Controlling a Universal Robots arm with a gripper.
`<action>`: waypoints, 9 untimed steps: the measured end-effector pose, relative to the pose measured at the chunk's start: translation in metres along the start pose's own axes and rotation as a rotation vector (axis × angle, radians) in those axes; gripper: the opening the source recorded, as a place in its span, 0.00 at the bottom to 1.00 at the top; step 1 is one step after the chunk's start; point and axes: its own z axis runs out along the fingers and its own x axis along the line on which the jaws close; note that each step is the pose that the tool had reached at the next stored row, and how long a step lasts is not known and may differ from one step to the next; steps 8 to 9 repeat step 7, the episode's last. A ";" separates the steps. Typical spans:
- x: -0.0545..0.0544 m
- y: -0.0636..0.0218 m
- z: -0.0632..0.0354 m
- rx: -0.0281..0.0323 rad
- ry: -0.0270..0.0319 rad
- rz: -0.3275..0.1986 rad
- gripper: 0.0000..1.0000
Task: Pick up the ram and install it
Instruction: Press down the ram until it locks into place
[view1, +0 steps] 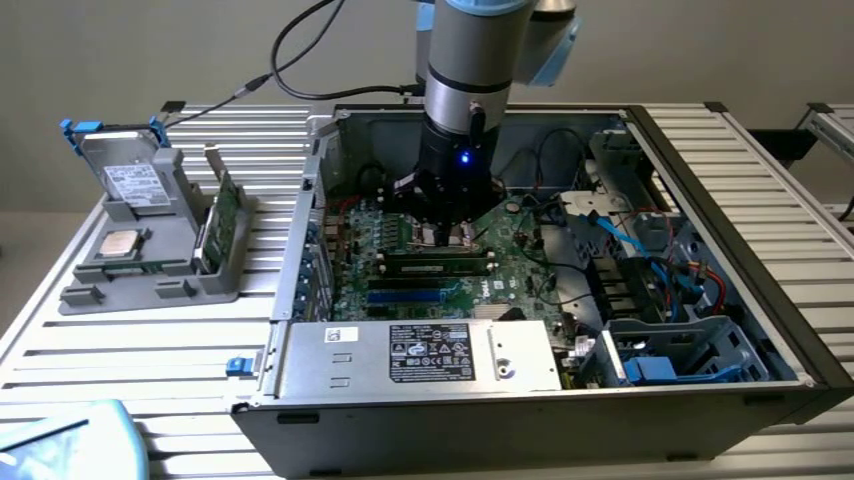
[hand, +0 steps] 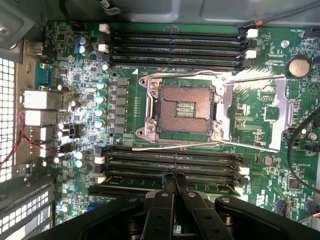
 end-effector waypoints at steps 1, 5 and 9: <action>0.000 -0.0005 0.0000 -0.0001 0.0000 0.000 0.13; 0.000 -0.0005 0.0000 0.0000 0.0000 0.000 0.13; 0.000 -0.0005 0.0000 0.0000 0.0000 0.000 0.13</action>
